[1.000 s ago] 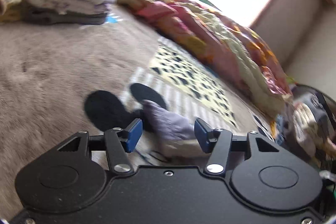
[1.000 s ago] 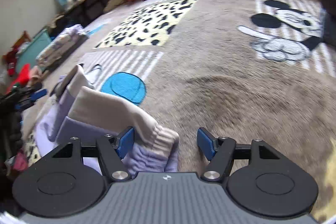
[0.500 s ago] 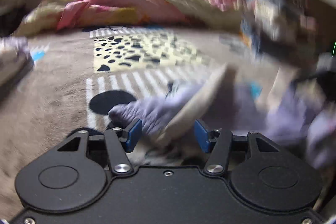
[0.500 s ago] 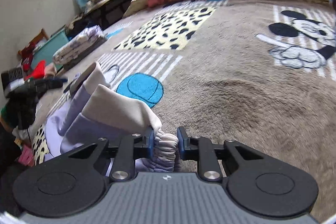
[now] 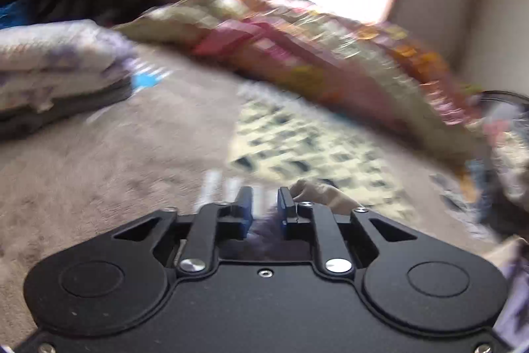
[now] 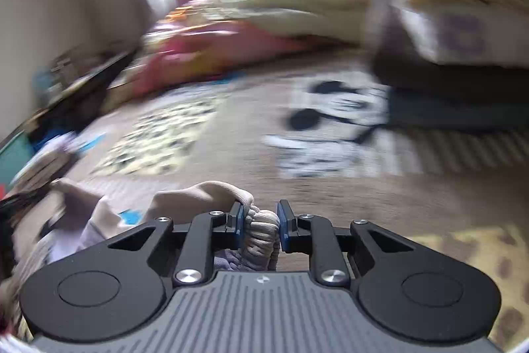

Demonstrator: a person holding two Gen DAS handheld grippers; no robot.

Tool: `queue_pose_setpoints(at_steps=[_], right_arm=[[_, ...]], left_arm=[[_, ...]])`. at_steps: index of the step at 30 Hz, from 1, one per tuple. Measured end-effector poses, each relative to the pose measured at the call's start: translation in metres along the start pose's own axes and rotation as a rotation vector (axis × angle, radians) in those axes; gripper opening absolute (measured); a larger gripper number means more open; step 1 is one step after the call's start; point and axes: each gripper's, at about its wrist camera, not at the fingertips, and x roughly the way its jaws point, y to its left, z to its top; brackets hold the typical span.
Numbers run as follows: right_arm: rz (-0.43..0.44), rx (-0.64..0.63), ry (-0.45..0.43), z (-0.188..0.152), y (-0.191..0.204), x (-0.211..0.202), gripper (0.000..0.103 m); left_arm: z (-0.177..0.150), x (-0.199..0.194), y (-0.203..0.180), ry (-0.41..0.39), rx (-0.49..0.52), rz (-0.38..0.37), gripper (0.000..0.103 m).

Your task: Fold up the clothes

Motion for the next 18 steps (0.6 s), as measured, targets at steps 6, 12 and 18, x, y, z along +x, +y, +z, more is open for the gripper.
queue_pose_setpoints(at_steps=[6, 12, 18], right_arm=[[-0.060, 0.051, 0.073, -0.020, -0.028, 0.024, 0.023], [-0.016, 0.121, 0.070, -0.027, -0.039, 0.028, 0.024], [-0.034, 0.036, 0.035, -0.010, -0.022, 0.019, 0.022]], left_arm=[[0.008, 0.013, 0.005, 0.025, -0.035, -0.075, 0.057], [0.000, 0.047, 0.010, 0.144, -0.066, -0.063, 0.051], [-0.002, 0.046, -0.007, 0.072, 0.017, -0.050, 0.009]])
